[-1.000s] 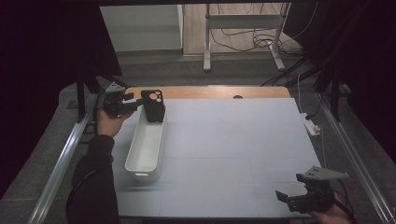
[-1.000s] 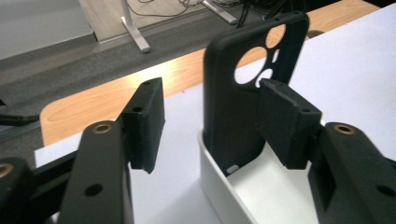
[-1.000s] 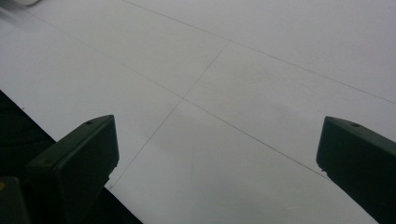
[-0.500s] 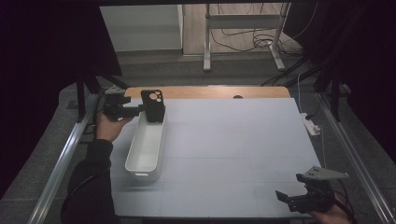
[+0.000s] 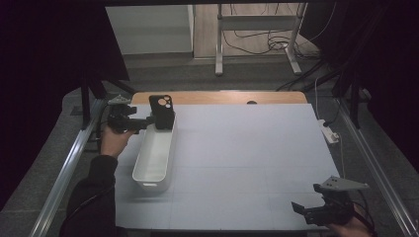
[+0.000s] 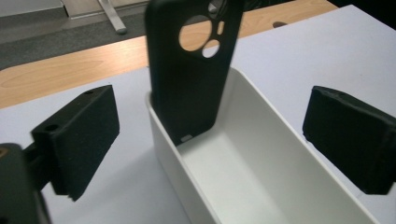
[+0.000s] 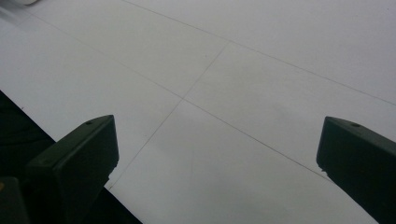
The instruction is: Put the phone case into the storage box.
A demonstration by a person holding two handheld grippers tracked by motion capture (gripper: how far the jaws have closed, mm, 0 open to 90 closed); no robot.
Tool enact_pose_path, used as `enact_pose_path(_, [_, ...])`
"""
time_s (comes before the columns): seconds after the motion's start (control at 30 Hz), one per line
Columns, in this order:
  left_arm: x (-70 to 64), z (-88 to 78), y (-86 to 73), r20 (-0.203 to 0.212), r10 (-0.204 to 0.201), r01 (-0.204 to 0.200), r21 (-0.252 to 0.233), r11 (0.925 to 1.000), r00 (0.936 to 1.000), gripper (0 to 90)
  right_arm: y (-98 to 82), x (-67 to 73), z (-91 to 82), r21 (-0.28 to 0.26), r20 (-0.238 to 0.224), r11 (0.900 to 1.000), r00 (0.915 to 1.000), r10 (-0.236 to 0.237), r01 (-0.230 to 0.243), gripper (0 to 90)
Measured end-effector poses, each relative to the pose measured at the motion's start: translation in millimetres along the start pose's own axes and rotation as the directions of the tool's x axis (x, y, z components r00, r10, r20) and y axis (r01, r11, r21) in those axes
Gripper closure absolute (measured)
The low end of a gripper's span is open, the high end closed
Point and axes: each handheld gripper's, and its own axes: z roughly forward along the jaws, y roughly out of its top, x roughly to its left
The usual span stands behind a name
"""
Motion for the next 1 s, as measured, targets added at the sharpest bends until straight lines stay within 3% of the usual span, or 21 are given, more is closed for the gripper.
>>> enact_pose_path(0.4, [-20.0,-12.1,-11.5,-0.004,0.028,-0.028,-0.017,0.9995,0.9996,0.1,-0.3,0.9,-0.1,-0.006,0.009,1.000,0.9999,-0.007,0.007,0.0])
enact_pose_path(0.57, [-27.5,-15.1,-16.0,0.008,0.048,-0.048,-0.017,0.9987,0.9988,0.0,-0.2,1.1,-0.1,-0.007,0.011,1.000,0.9999,-0.009,0.010,0.0])
enact_pose_path(0.63, [-31.7,-16.0,-18.4,0.033,0.047,-0.046,-0.026,0.9986,0.9983,0.0,-0.2,1.3,-0.2,-0.009,0.012,1.000,0.9999,-0.010,0.010,0.0])
enact_pose_path(0.83, [-41.4,-19.3,-22.0,0.047,0.067,-0.066,-0.026,0.9975,0.9966,0.0,-0.5,1.7,-0.9,-0.010,0.012,1.000,0.9998,-0.014,0.014,0.0])
enact_pose_path(0.93, [-46.1,-21.2,-23.4,0.034,0.078,-0.077,-0.022,0.9968,0.9964,0.4,-0.6,1.7,-1.4,-0.013,0.012,1.000,0.9998,-0.013,0.013,0.0])
enact_pose_path(1.0, [-47.9,-22.4,-25.2,0.051,0.074,-0.073,-0.035,0.9967,0.9959,0.5,-0.7,1.7,-1.3,-0.016,0.010,1.000,0.9999,-0.014,0.014,0.0])
